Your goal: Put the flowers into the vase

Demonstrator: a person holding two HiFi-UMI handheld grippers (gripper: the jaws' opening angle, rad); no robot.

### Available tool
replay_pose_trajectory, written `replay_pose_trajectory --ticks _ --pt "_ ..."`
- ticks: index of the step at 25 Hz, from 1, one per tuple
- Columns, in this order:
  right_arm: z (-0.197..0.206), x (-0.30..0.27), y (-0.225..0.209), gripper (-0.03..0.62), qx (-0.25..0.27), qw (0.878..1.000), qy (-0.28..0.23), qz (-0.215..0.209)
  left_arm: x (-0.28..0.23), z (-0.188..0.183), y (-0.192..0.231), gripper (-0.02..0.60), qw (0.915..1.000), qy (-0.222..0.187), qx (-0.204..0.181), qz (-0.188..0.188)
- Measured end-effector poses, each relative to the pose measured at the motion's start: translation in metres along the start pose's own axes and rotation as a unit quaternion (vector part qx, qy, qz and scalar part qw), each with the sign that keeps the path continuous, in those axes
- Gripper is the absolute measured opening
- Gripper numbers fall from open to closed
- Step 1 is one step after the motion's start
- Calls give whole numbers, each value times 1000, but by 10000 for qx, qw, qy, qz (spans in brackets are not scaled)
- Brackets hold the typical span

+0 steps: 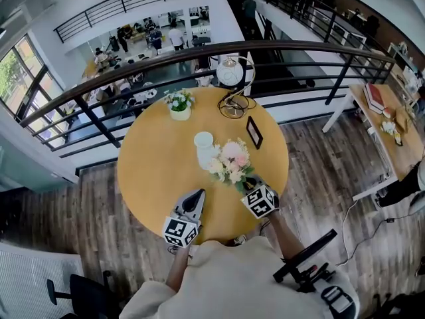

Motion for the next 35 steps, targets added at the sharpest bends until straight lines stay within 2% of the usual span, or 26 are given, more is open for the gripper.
replay_pose_trajectory --ticks 3,6,8,15,20,26,29,32,35 --pt "4 -1 -8 28 -1182 9915 -488 -239 5 0 4 6 9999 -91 31 -103" --pt "-2 2 -23 28 -2313 9648 -1151 -486 8 -2 8 6 9997 -114 27 -197" --pt "-7 2 -31 28 -2626 9533 -1412 -488 10 -2 10 6 9996 -91 57 -258" --pt "-27 -2 -42 28 -2365 9554 -1708 -461 20 10 9 6 9988 -19 210 -448" --pt "-87 -14 -60 28 -1895 9550 -2223 -506 32 9 17 6 9973 -53 273 -679" --pt "-168 -23 -90 28 -1372 9449 -2914 -588 51 7 25 6 9933 -89 335 -1102" --pt "-197 -30 -97 28 -1073 9437 -3082 -540 58 7 29 6 9909 -102 379 -1285" --pt "-208 -44 -97 28 -907 9441 -3117 -573 63 10 33 6 9886 -83 436 -1435" --pt "-203 -60 -92 29 -921 9449 -3068 -678 68 15 34 6 9863 -63 474 -1579"
Point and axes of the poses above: the fingertips, and each gripper's own axes: x backward along the fingers, y to its left, z out of its underside, the point moved 10 cm from there along x, backward along the fingers, and after that the axes turned 4 degrees about x, right-handed, at the moved point
